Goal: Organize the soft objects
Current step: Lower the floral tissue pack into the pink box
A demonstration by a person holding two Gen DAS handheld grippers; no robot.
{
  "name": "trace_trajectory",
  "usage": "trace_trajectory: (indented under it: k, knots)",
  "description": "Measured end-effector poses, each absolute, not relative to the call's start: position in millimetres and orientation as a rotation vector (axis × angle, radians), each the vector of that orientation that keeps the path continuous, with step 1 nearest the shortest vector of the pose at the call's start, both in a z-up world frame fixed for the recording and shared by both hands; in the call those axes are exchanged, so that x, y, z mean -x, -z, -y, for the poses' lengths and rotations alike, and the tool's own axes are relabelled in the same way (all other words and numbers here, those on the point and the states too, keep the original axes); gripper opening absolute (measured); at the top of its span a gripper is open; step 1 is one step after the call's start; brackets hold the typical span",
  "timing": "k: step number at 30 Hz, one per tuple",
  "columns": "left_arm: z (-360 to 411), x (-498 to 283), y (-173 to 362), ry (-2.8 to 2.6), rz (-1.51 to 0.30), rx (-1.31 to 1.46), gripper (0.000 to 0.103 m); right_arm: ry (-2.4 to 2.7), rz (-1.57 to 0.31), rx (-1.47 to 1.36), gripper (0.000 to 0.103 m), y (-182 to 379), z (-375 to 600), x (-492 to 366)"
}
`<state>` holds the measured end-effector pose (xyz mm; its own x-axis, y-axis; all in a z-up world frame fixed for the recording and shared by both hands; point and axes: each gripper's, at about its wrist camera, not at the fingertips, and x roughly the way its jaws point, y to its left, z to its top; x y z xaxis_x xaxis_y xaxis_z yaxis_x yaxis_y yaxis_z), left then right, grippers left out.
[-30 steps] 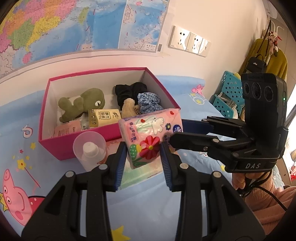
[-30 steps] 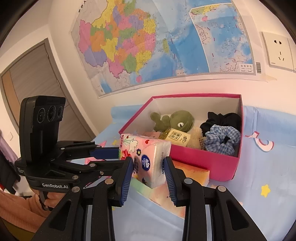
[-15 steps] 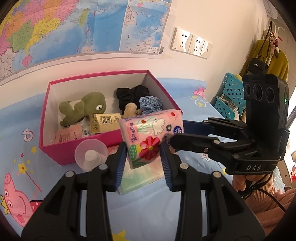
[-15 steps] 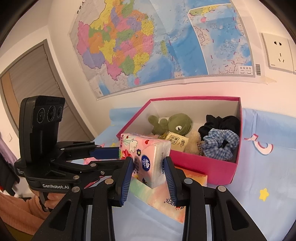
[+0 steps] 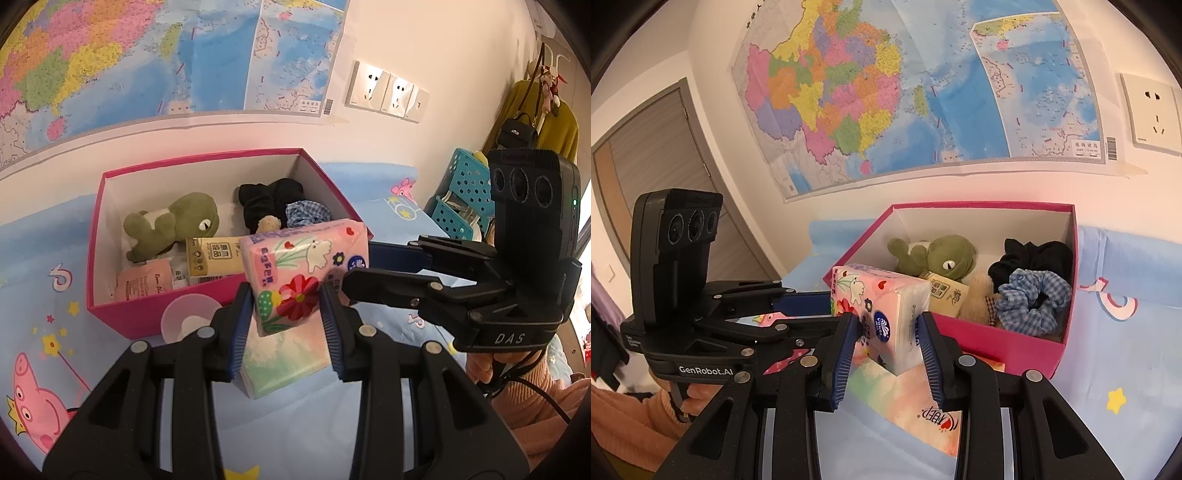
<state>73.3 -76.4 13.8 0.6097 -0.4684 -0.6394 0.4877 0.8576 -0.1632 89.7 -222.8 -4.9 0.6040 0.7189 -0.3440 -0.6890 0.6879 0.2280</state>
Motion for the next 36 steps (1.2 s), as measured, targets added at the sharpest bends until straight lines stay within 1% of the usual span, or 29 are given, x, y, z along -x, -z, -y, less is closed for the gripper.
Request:
trace_trajectory:
  k: [36]
  knots:
    - [81, -89, -18, 0.544, -0.731, -0.035, 0.038, -0.802, -0.414, -0.083, 0.035, -7, 223, -104]
